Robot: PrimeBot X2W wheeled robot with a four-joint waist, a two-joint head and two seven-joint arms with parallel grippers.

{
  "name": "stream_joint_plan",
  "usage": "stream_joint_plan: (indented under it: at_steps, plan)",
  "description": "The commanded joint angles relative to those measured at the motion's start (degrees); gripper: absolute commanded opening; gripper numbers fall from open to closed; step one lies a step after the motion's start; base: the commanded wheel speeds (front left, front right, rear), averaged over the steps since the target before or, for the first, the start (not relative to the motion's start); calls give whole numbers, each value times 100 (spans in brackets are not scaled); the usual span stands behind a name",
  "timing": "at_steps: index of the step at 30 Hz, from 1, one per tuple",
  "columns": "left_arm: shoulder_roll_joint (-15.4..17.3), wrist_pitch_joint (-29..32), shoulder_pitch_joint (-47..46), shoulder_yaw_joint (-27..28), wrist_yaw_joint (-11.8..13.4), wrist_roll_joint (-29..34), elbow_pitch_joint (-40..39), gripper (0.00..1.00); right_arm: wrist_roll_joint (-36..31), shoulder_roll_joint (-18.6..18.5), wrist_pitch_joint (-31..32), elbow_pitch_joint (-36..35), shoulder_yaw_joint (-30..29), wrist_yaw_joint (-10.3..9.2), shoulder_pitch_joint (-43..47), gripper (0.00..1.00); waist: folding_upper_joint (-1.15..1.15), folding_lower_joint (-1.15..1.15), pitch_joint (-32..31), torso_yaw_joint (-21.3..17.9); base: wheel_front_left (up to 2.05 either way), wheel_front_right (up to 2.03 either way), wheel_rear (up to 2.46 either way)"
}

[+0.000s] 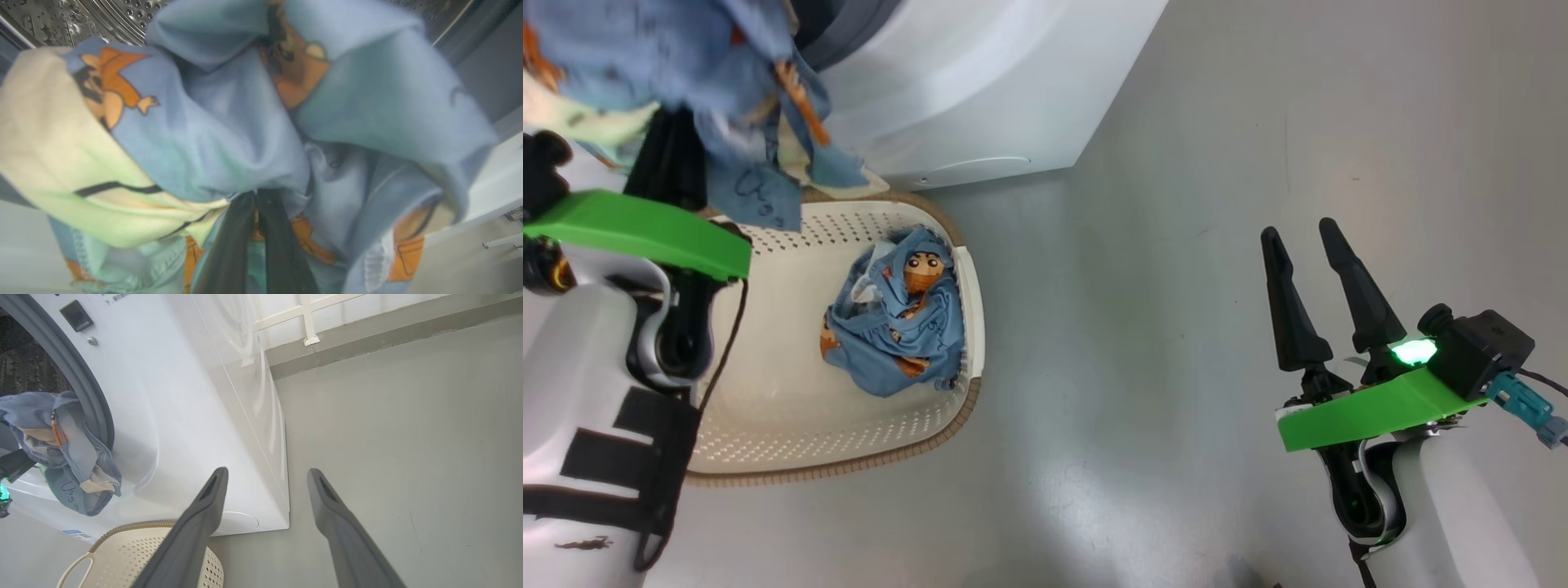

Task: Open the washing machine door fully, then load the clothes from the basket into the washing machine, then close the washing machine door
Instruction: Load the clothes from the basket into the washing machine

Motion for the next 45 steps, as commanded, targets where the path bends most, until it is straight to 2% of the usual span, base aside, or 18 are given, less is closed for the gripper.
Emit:
stream_joint_plan:
  at_steps: [1, 6, 13, 24, 27, 32, 38, 45]
  plan:
    - [266, -31, -55, 161, -15, -86, -263, 0, -24, 19, -27, -104, 141, 9, 93, 100, 0, 0, -16, -5, 0, 0, 0]
    - [405, -31, -166, 162, -15, -171, -450, 0, -7, 25, -27, -106, 164, 9, 110, 100, 0, 0, -48, -53, 0, 0, 0]
    - [506, -31, -538, 189, -15, -343, -172, 0, 14, 34, -27, -93, 199, 9, 110, 100, 0, 0, -56, -121, 0, 0, 0]
    - [693, -31, -1613, 2, -15, -296, 1040, 0, 50, 67, -27, -97, 277, 9, 118, 100, 0, 0, -44, -327, 0, 0, 0]
    - [695, -31, -1903, 203, -15, -258, 1219, 0, 63, 76, -27, -104, 305, 9, 100, 100, 0, 0, -13, -395, 0, 0, 0]
    - [670, -31, -2260, 920, -15, -164, 1450, 0, 93, 89, -27, -114, 341, 9, 66, 100, 0, 0, 33, -532, 0, 0, 0]
    - [582, -31, -2394, 1756, -15, 536, 1348, 0, 106, 97, -27, -134, 354, 9, 73, 100, 0, 0, 92, -644, 0, 0, 0]
    - [445, -31, -2264, 1704, -15, 1231, 1527, 0, 181, 100, -27, -131, 425, 9, 85, 100, 0, 0, 100, -702, 0, 0, 0]
